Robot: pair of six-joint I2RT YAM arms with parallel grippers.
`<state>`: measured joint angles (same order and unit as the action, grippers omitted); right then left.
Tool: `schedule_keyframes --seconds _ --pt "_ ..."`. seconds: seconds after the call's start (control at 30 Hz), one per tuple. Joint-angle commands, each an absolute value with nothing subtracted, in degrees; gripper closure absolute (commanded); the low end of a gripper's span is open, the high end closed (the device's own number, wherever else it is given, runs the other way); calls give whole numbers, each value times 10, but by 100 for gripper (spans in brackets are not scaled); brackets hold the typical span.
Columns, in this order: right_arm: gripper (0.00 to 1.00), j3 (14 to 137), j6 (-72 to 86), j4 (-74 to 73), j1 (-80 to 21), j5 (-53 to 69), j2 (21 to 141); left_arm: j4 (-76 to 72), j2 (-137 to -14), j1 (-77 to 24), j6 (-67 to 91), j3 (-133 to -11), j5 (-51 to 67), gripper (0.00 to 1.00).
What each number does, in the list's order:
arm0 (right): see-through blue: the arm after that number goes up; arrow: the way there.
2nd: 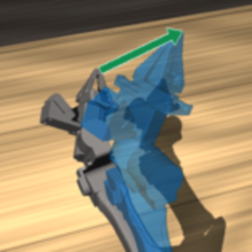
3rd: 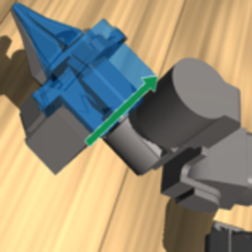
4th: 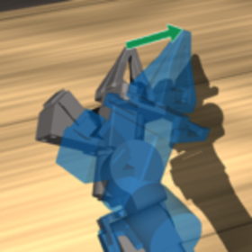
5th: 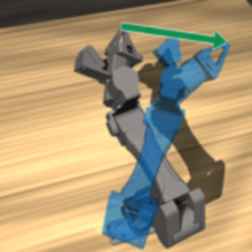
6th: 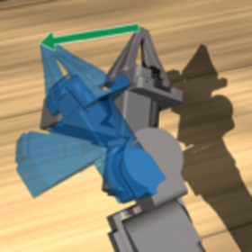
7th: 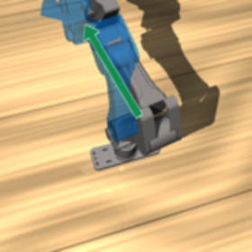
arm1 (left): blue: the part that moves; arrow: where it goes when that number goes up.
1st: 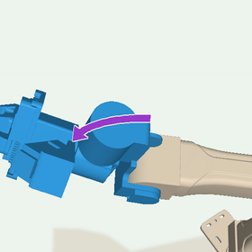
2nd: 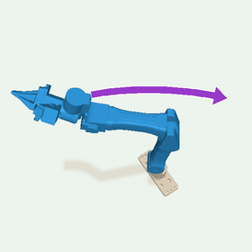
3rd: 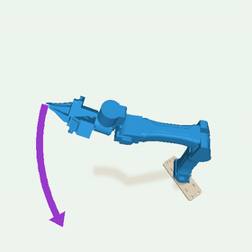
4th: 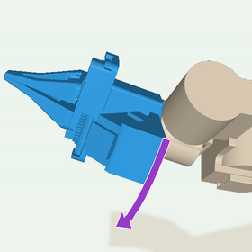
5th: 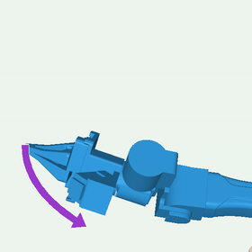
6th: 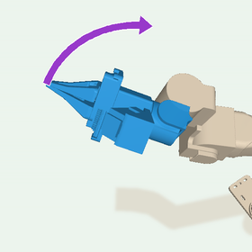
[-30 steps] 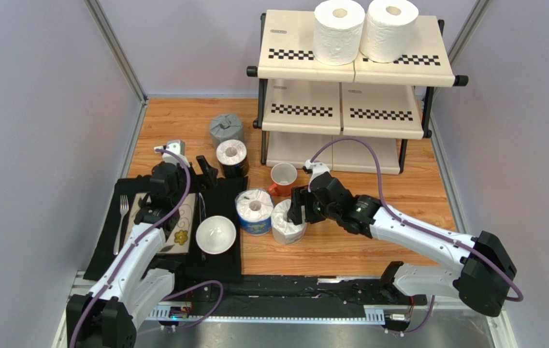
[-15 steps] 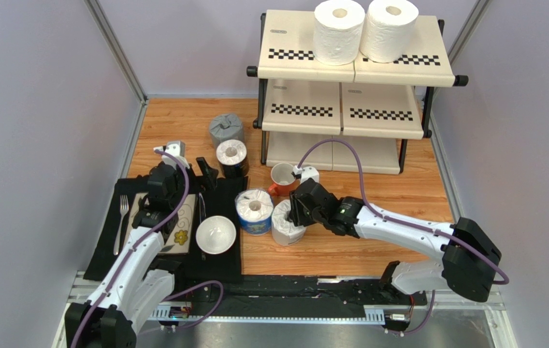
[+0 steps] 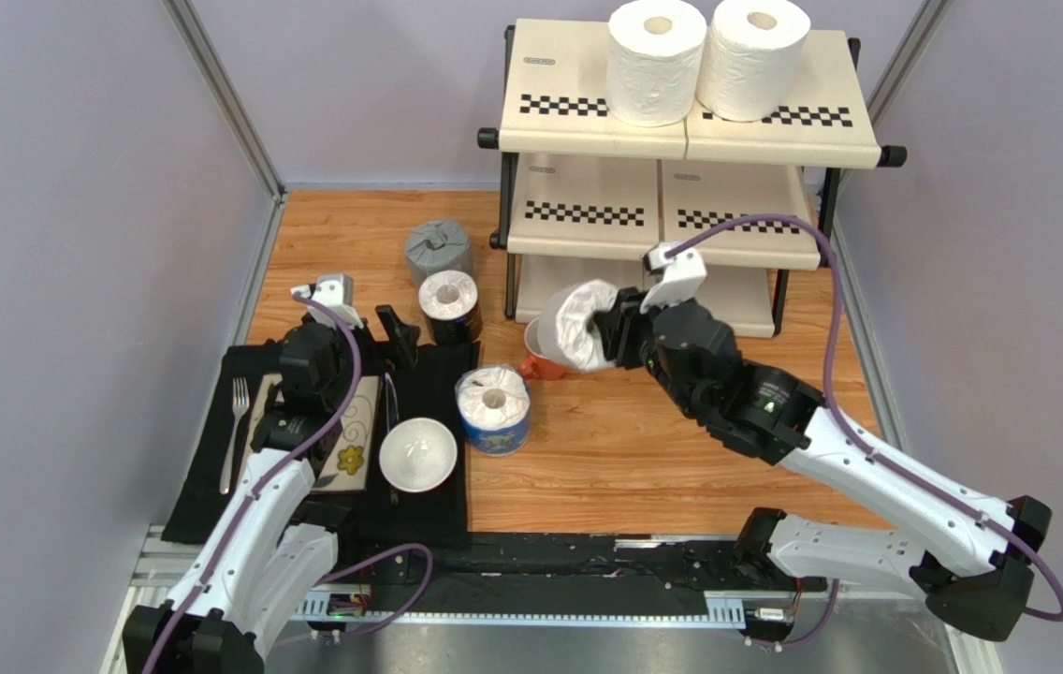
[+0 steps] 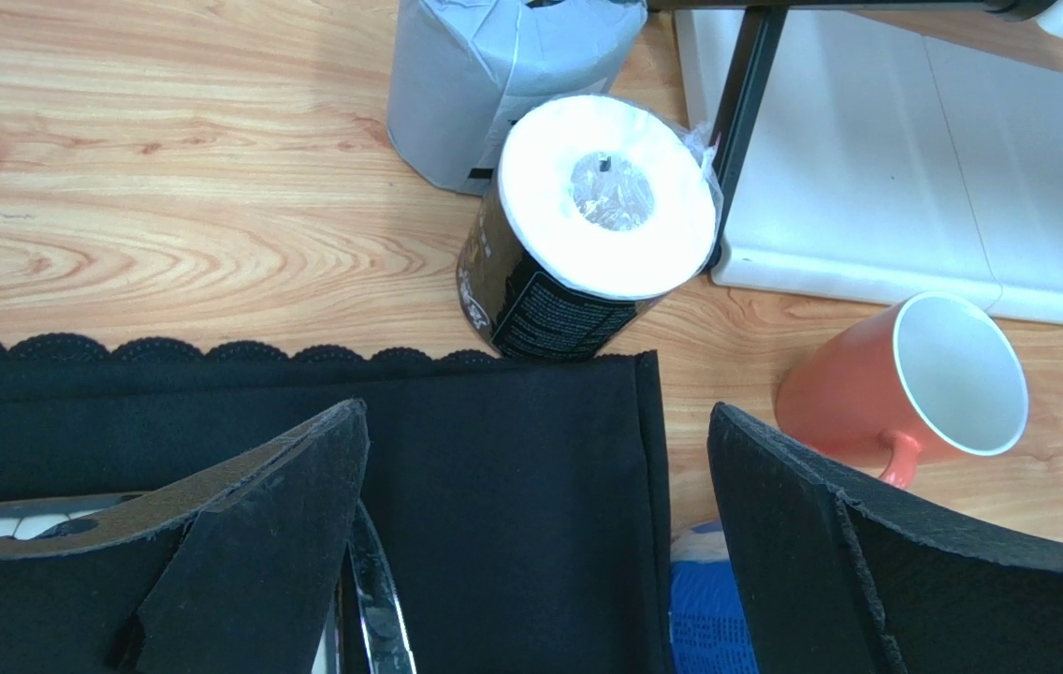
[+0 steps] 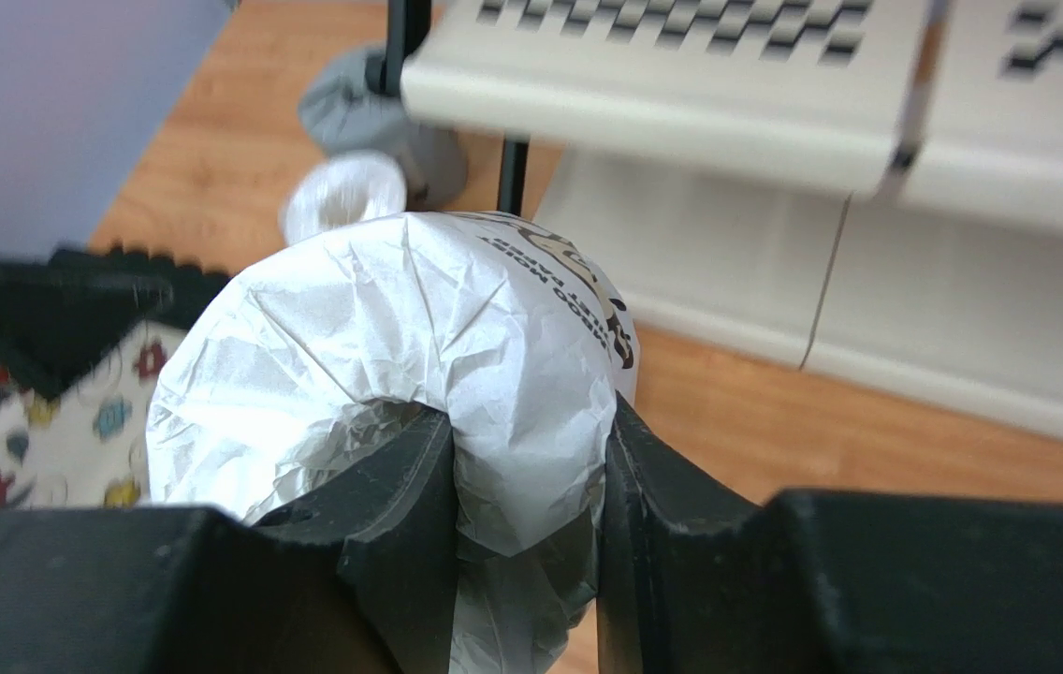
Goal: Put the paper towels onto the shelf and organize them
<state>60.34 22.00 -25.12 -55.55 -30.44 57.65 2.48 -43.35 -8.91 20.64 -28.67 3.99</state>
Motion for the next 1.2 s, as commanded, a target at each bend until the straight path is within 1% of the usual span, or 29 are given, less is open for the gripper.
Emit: schedule_keyframes --seconds 0.0,0.17,0.3,0.5,0.73,0.93,1.17 --pt "75 679 164 -202 -506 -381 596 26 -423 -90 204 -281 40 1" --pt "75 704 155 -168 -464 -380 620 27 -422 -90 200 -281 40 1" --pt "76 701 160 -136 -425 -374 628 24 -419 -90 202 -282 41 1" --pt "79 691 156 -72 -392 -368 636 23 -416 -90 201 -285 40 1" --pt "80 701 156 -40 -374 -359 672 21 -415 -90 201 -284 36 1" --pt "81 686 151 31 -362 -362 695 18 -413 -90 201 -283 35 1" --pt "82 697 146 49 -345 -357 721 18 -412 -90 201 -281 33 1"
